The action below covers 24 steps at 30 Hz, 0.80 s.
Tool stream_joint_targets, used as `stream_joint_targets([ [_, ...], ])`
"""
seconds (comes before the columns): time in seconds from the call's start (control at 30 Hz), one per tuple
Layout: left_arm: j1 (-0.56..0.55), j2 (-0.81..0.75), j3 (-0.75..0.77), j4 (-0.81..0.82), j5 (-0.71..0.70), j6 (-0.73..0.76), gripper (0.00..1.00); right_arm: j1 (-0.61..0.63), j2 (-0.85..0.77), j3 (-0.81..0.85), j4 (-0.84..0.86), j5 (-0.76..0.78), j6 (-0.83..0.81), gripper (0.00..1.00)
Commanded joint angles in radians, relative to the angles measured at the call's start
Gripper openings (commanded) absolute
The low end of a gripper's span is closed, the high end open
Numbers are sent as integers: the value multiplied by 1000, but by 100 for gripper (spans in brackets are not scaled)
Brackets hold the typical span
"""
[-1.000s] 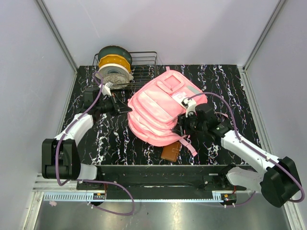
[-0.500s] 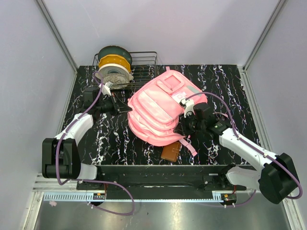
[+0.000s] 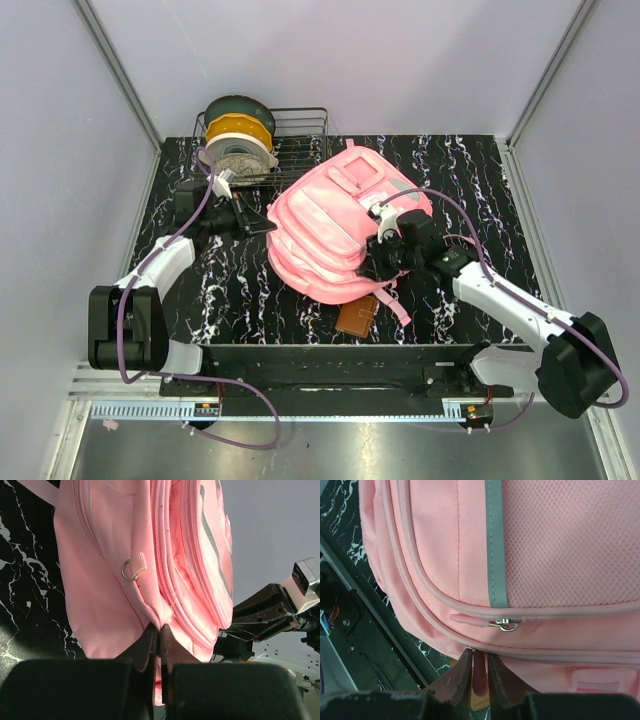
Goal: Pack the student bag
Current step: Zip the student bag at the center of the board.
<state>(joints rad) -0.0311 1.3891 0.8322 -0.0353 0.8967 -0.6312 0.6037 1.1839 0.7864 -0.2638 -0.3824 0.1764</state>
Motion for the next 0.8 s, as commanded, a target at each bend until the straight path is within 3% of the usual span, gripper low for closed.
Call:
stream_joint_targets([
  [0.0, 5, -19, 56, 149, 87, -28, 0, 11, 32, 54, -6, 11, -15, 20],
  [0.07, 7, -19, 56, 150, 88, -27, 0, 13, 42, 60, -9, 4, -14, 0],
  [0.17, 7, -21, 58, 152, 88, -28, 0, 13, 42, 66, -28, 45, -8, 0],
  [0.33, 20, -19, 84, 84, 77, 11, 0, 8, 33, 62, -84, 307, 51, 0],
  [0.6, 112, -9, 113, 3, 123, 71, 0, -117, -29, -30, -52, 434, 159, 0],
  [0.77, 119, -7, 108, -25, 136, 100, 0, -234, -55, -55, 11, 419, 181, 0],
])
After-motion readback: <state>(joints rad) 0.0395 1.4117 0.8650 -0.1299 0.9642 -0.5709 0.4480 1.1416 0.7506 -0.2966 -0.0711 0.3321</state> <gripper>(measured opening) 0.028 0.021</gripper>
